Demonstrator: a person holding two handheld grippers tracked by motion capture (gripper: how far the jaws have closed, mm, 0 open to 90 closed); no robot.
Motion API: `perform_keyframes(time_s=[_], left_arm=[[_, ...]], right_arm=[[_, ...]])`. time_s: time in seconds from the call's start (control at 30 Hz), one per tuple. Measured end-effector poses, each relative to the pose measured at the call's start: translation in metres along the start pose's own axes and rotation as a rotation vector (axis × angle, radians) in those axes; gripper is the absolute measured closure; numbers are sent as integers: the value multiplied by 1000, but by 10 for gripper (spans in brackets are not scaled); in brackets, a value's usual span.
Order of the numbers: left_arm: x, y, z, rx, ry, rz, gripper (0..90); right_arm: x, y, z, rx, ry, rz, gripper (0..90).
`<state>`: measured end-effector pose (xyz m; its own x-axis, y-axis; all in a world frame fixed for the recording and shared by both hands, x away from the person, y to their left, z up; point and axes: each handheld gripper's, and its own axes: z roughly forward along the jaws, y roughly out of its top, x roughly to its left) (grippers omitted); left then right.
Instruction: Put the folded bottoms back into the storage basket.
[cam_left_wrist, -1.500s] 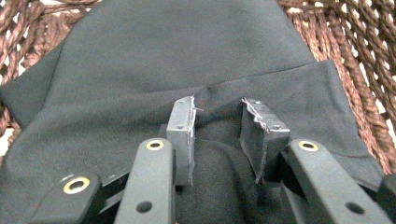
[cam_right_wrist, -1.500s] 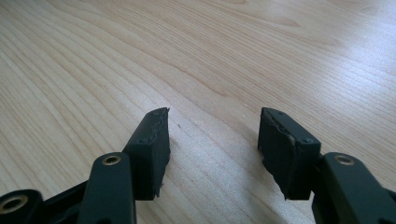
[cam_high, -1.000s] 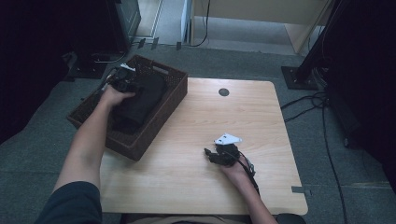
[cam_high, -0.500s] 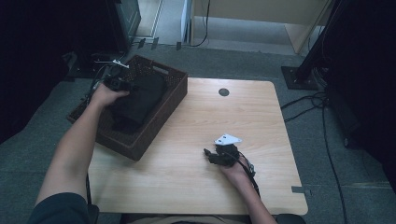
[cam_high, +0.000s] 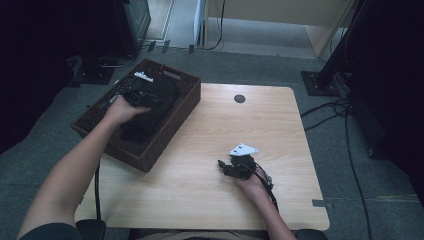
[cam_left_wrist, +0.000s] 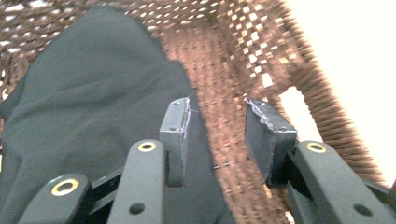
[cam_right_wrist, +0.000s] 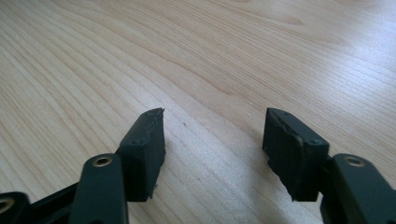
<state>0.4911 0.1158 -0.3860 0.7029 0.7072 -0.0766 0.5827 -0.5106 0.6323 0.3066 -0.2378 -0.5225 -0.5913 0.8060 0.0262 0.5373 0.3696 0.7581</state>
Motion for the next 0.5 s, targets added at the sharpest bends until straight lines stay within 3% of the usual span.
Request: perform_keyframes(time_s=[0.13,0.33,0.5], left_arm=[[-17,3,-3,-24,-29,5,607],[-39,2,-6,-2,-48,51,592],[-45,0,-8,-17,-69,30,570]], right_arm=[[1,0,0,0,0,0,372],[1,-1,-1,0,0,-1,362],[1,-1,-1,0,1,0,361]])
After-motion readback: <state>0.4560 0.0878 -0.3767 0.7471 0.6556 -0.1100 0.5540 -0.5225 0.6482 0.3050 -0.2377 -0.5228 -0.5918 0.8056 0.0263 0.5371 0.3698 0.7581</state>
